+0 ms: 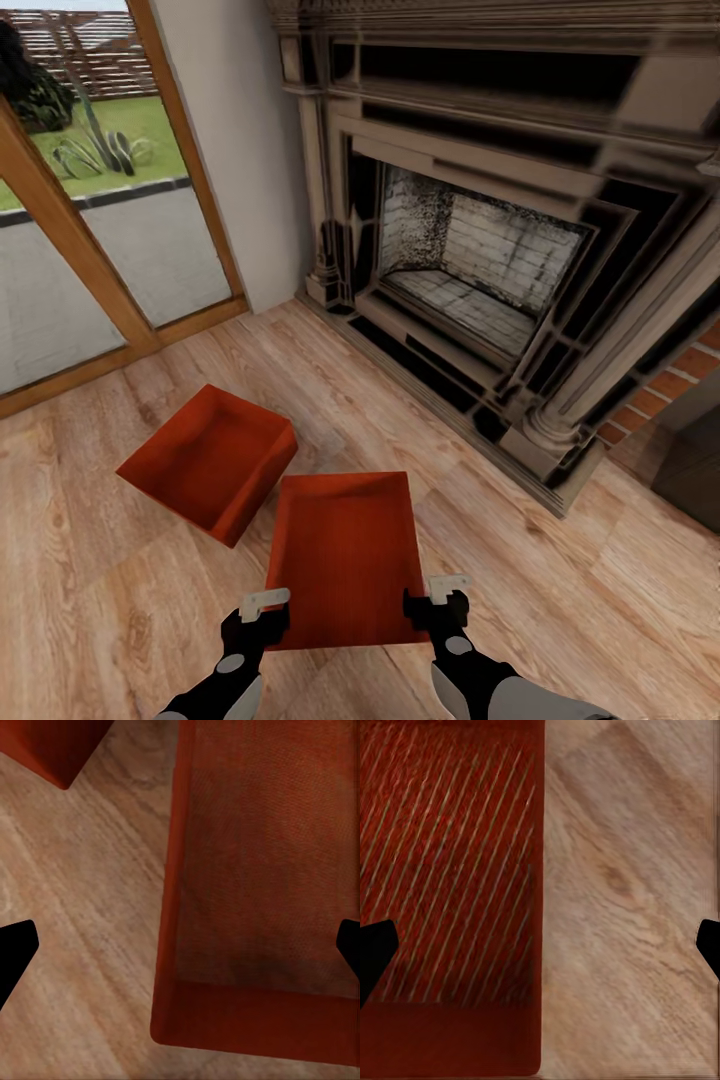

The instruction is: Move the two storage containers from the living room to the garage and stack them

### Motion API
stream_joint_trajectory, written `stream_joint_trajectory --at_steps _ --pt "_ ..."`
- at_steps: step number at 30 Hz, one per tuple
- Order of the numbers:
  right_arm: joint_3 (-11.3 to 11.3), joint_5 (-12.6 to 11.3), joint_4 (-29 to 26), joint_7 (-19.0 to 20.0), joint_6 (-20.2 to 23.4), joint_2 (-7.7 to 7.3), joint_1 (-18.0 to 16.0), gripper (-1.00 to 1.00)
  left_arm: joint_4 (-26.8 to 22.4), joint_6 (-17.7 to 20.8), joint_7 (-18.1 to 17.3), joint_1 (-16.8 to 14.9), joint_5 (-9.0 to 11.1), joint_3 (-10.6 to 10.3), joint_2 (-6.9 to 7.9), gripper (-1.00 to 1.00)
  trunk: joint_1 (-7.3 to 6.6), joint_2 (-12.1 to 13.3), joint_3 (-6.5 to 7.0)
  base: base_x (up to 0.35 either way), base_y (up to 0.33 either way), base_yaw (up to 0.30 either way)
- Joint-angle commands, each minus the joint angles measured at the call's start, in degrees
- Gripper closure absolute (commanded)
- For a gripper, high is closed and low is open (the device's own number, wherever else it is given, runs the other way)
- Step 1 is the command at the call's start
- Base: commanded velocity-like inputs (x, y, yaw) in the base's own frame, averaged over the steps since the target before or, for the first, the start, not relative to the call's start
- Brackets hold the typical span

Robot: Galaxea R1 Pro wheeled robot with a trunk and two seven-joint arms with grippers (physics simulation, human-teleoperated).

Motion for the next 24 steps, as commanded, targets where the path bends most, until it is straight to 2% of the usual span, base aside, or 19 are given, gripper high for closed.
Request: stream_joint_trajectory --at_steps 1,24 --pt "0.49 -0.58 0.07 -0.14 -0.21 0.0 -0.04 -1.0 0.04 -0.21 0.3 -0.03 0.47 -0.5 0.02 -1.0 -0.01 -0.01 -0.03 0.0 0.0 -0.068" --pt "0.47 -0.54 0.07 -0.03 -0.19 -0.02 -0.04 -1.0 0.95 -0.16 0.25 -0.03 0.87 -0.5 0.08 -1.0 -0.01 -0.01 -0.03 0.0 0.0 -0.006"
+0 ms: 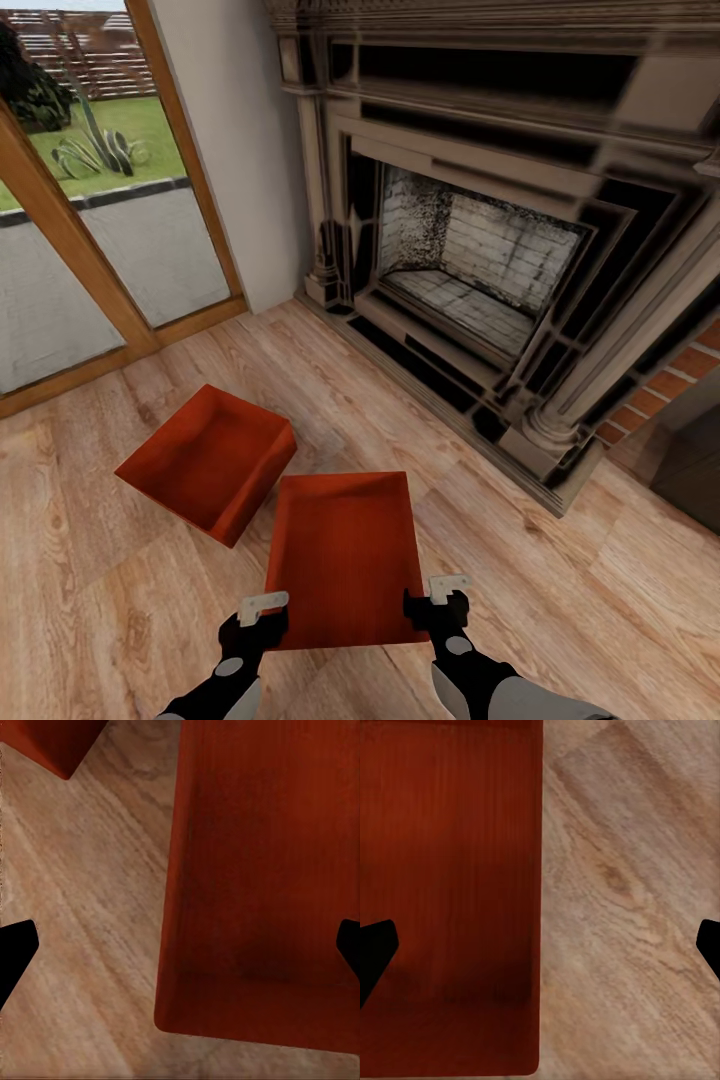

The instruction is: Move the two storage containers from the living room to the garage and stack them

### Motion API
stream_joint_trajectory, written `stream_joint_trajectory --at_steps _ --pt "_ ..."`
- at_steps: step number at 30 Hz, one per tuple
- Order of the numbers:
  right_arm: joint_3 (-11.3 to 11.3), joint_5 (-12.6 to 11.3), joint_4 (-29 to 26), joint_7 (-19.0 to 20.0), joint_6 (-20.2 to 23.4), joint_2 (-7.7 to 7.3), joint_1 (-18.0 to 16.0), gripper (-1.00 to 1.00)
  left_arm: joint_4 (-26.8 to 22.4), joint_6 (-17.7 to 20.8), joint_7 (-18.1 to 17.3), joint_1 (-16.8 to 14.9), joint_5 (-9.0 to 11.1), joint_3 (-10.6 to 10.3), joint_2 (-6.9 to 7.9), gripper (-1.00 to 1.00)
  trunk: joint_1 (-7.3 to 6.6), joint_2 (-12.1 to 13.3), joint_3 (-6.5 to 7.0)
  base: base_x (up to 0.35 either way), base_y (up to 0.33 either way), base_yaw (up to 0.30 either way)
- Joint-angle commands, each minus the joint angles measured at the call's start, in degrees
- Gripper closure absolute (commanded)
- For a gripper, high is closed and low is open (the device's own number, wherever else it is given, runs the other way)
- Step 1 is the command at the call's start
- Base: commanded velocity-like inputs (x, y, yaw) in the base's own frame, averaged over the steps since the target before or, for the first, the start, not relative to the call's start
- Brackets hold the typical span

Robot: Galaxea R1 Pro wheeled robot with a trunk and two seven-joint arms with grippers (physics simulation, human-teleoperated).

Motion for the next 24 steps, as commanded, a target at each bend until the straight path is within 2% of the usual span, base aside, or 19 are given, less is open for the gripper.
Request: stream_joint_trajectory --at_steps 1,19,24 --pt "0.5 -0.6 0.06 -0.15 -0.22 0.01 -0.04 -1.0 0.42 -0.21 0.32 -0.04 0.48 -0.51 -0.01 -1.0 -0.01 -0.01 -0.03 0.0 0.0 0.0" --pt "0.5 -0.6 0.06 -0.15 -0.22 0.01 -0.04 -1.0 1.34 -0.26 0.36 -0.04 0.35 -0.5 -0.09 -1.0 -0.01 -0.01 -0.03 0.0 0.0 0.0" --pt "0.5 -0.6 0.06 -0.15 -0.22 0.01 -0.04 -1.0 1.34 -0.26 0.36 -0.04 0.33 -0.51 -0.05 -1.0 1.09 -2.02 -0.93 0.0 0.0 0.0"
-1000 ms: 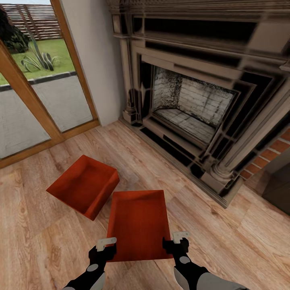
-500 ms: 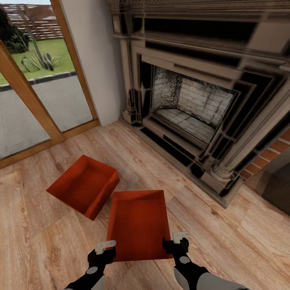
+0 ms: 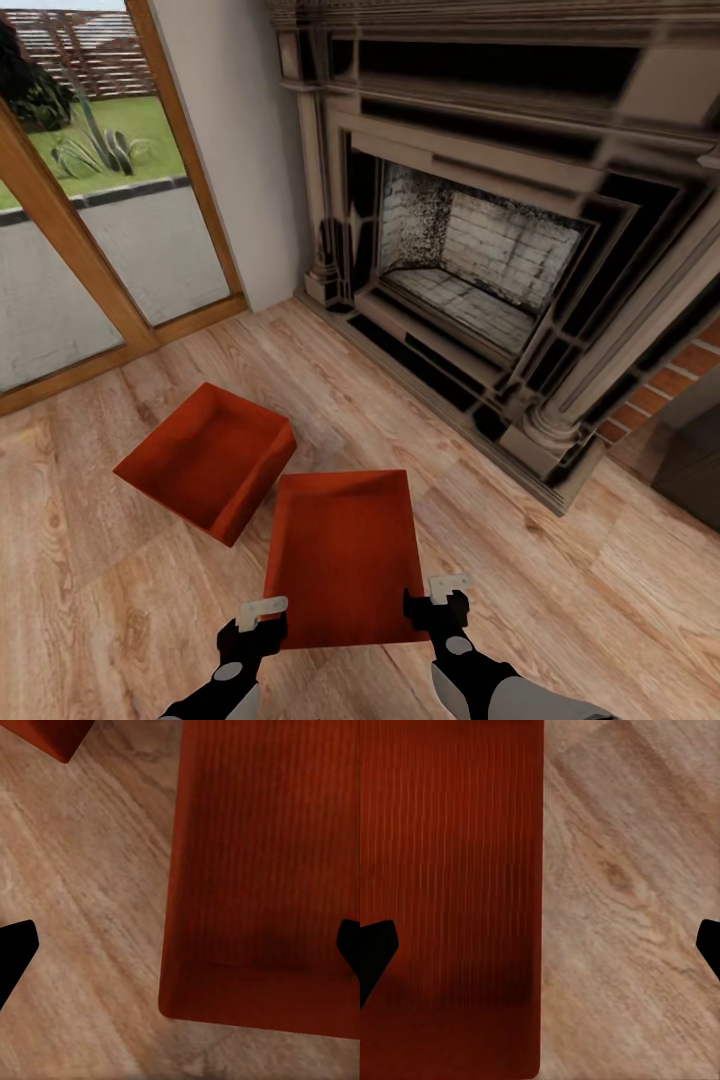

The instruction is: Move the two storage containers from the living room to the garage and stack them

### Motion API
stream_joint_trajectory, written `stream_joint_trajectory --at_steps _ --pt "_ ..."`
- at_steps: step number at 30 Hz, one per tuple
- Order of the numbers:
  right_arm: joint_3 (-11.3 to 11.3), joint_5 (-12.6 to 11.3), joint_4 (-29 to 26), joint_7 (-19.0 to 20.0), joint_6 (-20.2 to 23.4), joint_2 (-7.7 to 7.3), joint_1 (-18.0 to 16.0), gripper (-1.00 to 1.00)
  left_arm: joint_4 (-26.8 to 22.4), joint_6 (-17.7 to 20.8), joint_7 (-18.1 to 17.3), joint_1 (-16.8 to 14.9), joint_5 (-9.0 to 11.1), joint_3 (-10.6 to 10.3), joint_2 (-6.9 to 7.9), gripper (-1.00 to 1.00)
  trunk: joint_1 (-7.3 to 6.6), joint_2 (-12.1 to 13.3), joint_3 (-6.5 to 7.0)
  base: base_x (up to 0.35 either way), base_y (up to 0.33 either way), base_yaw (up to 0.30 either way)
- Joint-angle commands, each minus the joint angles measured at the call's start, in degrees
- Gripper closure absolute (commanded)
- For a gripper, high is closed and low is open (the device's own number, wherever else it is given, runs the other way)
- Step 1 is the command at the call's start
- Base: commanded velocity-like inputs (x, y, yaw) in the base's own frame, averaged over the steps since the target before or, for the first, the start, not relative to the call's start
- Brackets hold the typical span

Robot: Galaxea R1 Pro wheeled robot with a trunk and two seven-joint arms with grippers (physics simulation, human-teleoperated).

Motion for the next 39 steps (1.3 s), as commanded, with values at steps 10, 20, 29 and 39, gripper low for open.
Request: stream_joint_trajectory --at_steps 10,20,29,39 --pt "0.44 -0.68 0.06 -0.24 -0.28 0.07 -0.04 -1.0 0.04 -0.2 0.24 -0.03 0.38 -0.58 0.01 -1.0 2.2 -4.04 -1.83 0.0 0.0 0.0" --pt "0.36 -0.83 0.24 -0.16 -0.37 0.34 -0.04 -1.0 -0.46 -0.28 -0.33 -0.03 -1.2 -0.66 1.59 -1.0 3.07 -5.63 -2.55 0.0 0.0 0.0" --pt "0.38 -0.86 0.24 -0.16 -0.39 -0.12 -0.04 -1.0 -0.09 -0.37 0.01 -0.03 0.96 -0.25 0.67 -1.0 3.07 -5.63 -2.55 0.0 0.0 0.0" --pt "0.34 -0.85 0.24 -0.16 -0.39 -0.16 -0.04 -1.0 -0.05 -0.37 0.03 -0.03 1.07 -0.24 0.63 -1.0 3.07 -5.63 -2.55 0.0 0.0 0.0"
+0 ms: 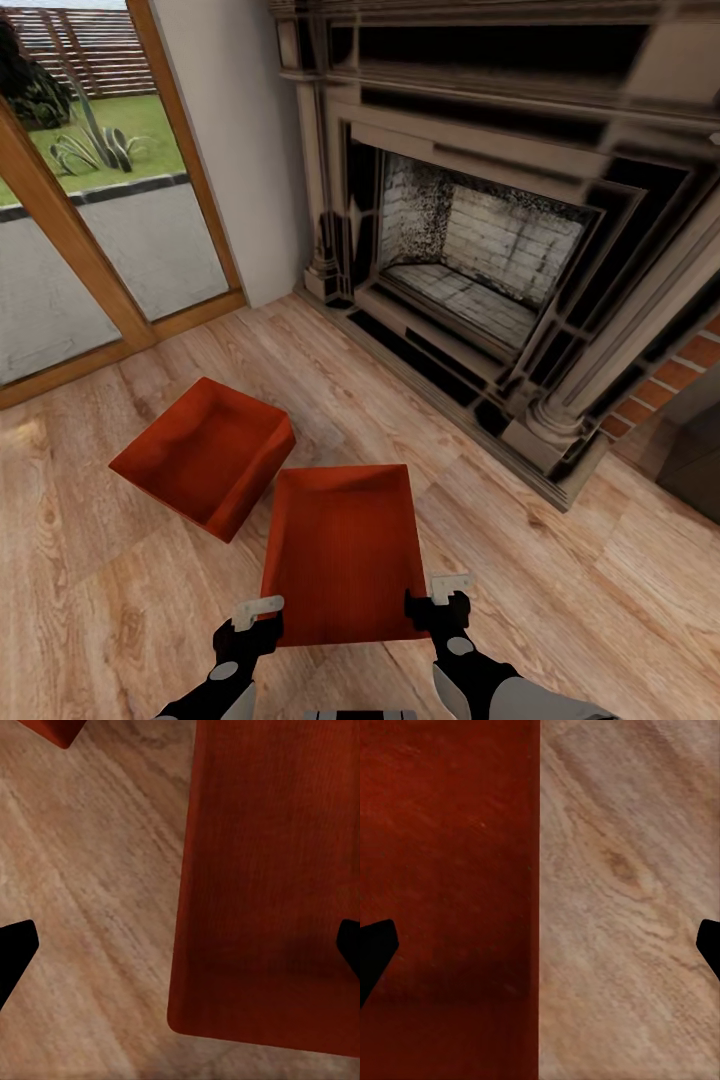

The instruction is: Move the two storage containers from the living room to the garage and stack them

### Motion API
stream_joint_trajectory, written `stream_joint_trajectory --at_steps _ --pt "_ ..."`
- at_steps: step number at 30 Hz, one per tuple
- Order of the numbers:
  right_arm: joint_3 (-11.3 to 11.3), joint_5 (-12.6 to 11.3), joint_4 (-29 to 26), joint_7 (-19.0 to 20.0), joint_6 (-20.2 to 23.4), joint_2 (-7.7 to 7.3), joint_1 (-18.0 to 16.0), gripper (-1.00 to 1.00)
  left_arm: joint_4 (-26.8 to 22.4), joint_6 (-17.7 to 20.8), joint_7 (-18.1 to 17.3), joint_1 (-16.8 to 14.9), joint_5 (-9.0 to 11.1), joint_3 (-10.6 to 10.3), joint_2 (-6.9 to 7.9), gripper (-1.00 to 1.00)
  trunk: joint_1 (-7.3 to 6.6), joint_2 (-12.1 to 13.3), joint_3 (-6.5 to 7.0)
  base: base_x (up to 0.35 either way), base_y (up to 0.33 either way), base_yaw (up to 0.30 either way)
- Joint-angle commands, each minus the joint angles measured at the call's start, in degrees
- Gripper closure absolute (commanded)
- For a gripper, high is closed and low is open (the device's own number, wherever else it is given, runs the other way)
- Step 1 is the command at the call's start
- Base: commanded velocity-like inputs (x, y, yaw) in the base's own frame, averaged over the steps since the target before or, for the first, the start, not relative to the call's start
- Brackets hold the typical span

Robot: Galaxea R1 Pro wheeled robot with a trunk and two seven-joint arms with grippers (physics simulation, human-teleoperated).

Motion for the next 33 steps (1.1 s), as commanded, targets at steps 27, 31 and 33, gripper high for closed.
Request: stream_joint_trajectory --at_steps 27,31,33 --pt "0.53 -0.58 0.06 -0.15 -0.21 0.08 -0.03 -1.0 -0.05 -0.21 0.29 -0.03 0.46 -0.5 0.1 -1.0 -0.01 -0.01 -0.03 0.083 0.0 0.0" --pt "0.51 -0.6 0.06 -0.21 -0.21 0.14 -0.03 -1.0 -0.05 -0.21 0.29 -0.03 0.46 -0.5 0.1 -1.0 -0.01 -0.01 -0.03 0.002 0.0 0.0" --pt "0.5 -0.6 0.06 -0.23 -0.21 0.17 -0.03 -1.0 -0.05 -0.21 0.29 -0.03 0.46 -0.5 0.07 -1.0 -0.01 -0.01 -0.03 0.0 0.0 0.0"
